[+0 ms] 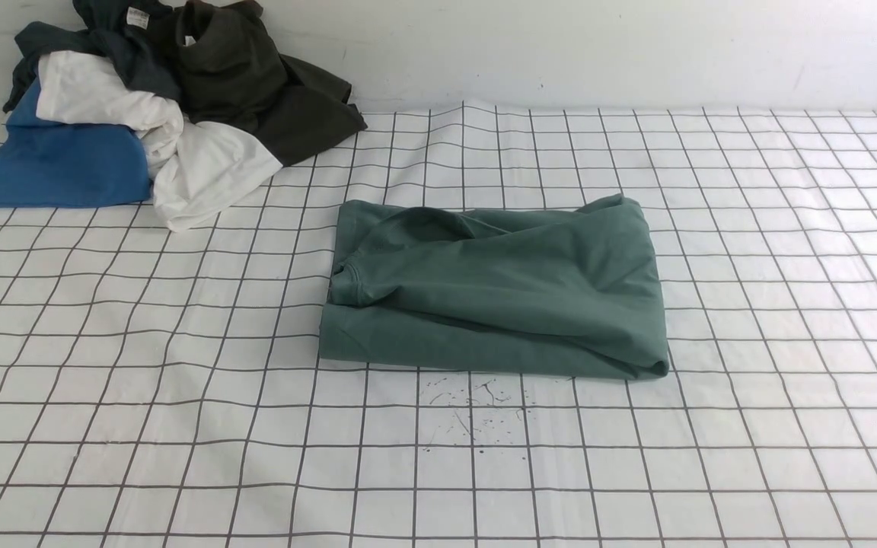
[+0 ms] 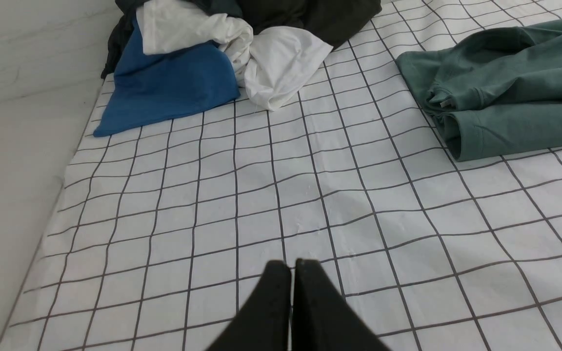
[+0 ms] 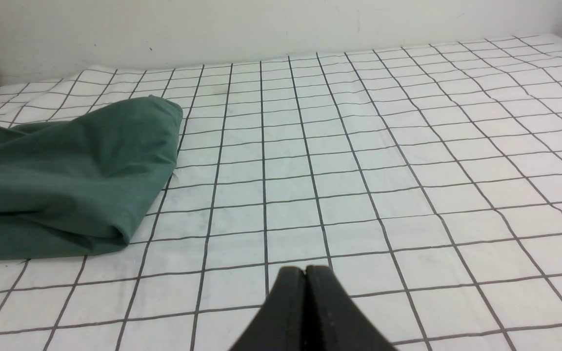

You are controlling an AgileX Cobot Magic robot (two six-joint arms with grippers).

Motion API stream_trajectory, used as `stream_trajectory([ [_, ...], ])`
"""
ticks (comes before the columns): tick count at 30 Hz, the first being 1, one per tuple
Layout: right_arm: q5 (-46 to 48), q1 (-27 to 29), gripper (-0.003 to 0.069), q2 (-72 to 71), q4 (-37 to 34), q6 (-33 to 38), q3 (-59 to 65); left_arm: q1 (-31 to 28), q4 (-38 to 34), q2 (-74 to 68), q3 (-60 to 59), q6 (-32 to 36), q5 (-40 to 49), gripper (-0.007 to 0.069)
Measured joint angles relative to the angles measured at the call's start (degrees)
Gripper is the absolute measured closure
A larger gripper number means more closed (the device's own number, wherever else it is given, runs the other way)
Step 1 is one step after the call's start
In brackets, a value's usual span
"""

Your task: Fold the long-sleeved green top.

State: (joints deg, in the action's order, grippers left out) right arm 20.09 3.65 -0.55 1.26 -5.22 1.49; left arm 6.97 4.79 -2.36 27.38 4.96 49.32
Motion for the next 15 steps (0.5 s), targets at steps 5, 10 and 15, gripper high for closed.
stream_trajectory([
  [5,0.0,0.0,0.0669,0.0,0.0,0.0,0.0,0.0,-2.4,0.1,-0.1,0.0,-0.9,0.0631],
  [10,0.0,0.0,0.0669,0.0,0.0,0.0,0.0,-2.4,-4.2,0.2,-5.7,0.0,-11.4,0.0631],
  [15,0.0,0.0,0.0669,0.0,0.0,0.0,0.0,-8.8,-7.2,0.2,-17.3,0.1,-25.0,0.0631],
])
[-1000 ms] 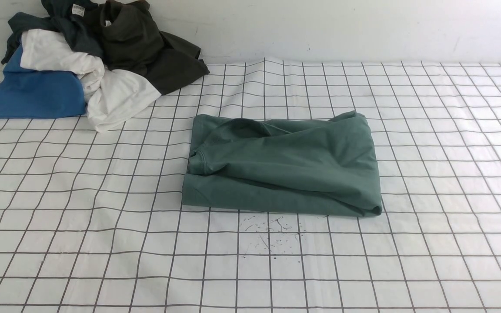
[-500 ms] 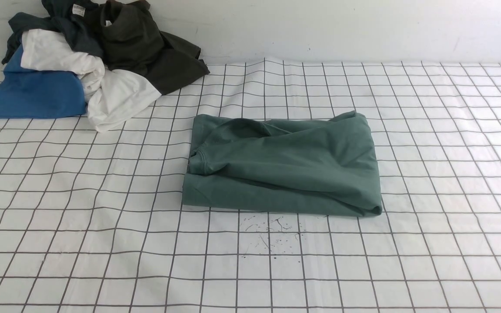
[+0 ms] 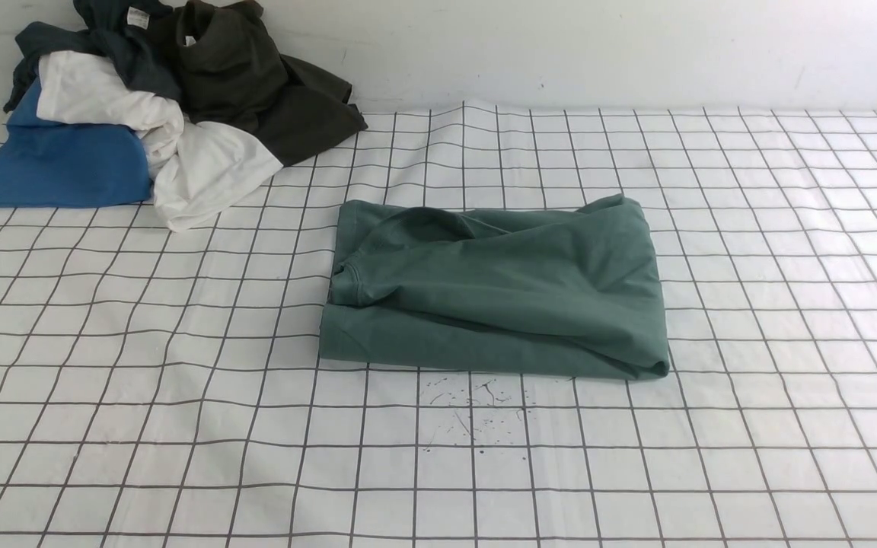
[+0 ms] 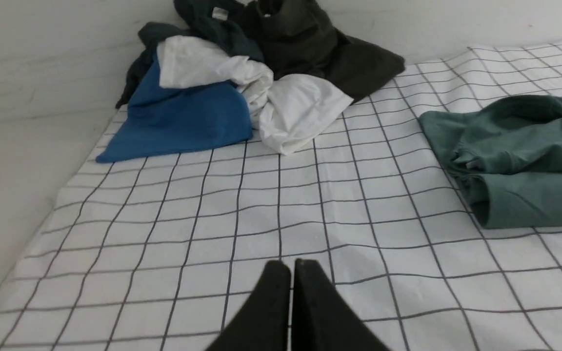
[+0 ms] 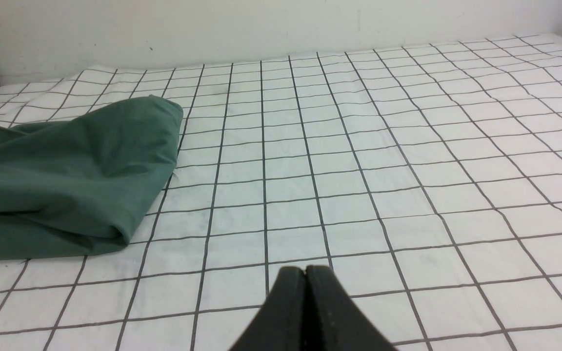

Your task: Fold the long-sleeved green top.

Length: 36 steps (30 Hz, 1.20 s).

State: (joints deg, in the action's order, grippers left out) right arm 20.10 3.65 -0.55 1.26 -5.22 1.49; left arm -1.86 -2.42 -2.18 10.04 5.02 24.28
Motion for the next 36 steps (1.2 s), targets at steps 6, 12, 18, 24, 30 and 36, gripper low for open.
stream_trajectory([
  [6,0.0,0.0,0.0669,0.0,0.0,0.0,0.0,-2.5,-0.6,2.1,-10.2,0.0,-5.9,0.0631],
  [12,0.1,0.0,0.0669,0.0,0.0,0.0,0.0,-1.4,-0.2,2.8,-11.6,0.0,-4.9,0.0631],
  [18,0.1,0.0,0.0669,0.0,0.0,0.0,0.0,0.4,-0.1,2.8,-11.5,0.0,-4.5,0.0631],
  [24,0.1,0.0,0.0669,0.0,0.0,0.0,0.0,2.2,0.0,2.8,-11.5,0.0,-4.5,0.0631],
  [30,0.1,0.0,0.0669,0.0,0.0,0.0,0.0,2.2,0.0,2.8,-11.5,0.0,-4.5,0.0631],
  [36,0.1,0.0,0.0669,0.0,0.0,0.0,0.0,2.2,0.0,2.8,-11.5,0.0,-4.5,0.0631],
])
